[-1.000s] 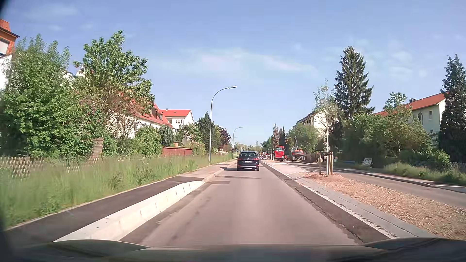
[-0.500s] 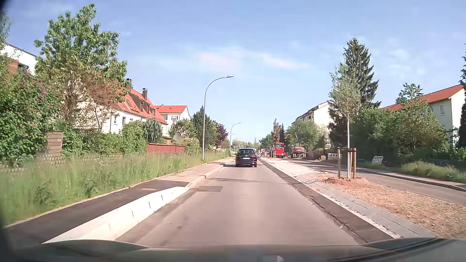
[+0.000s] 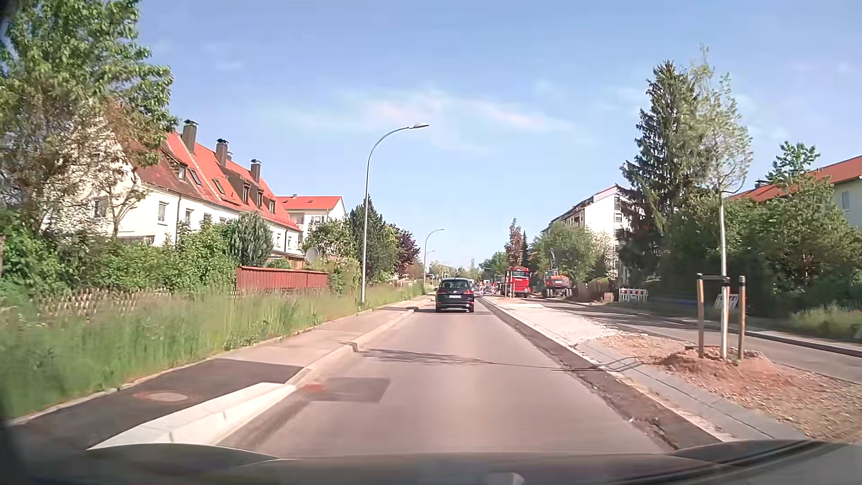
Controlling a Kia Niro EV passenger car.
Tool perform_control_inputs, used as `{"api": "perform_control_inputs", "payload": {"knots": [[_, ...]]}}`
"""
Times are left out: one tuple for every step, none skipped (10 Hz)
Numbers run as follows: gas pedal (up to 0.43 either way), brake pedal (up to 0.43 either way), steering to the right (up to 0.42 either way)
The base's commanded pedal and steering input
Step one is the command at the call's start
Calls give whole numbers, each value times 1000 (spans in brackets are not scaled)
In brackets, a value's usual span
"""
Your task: Follow the waypoints while adhering to traffic rules and regulations
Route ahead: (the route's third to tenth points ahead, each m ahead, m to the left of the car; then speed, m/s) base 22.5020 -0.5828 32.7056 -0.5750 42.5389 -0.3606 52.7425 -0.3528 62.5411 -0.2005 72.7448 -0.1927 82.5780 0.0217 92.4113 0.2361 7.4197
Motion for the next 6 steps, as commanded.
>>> {"api": "perform_control_inputs", "payload": {"knots": [[177,0,2],[177,0,2],[177,0,2],[177,0,1],[177,0,1],[177,0,1]]}}
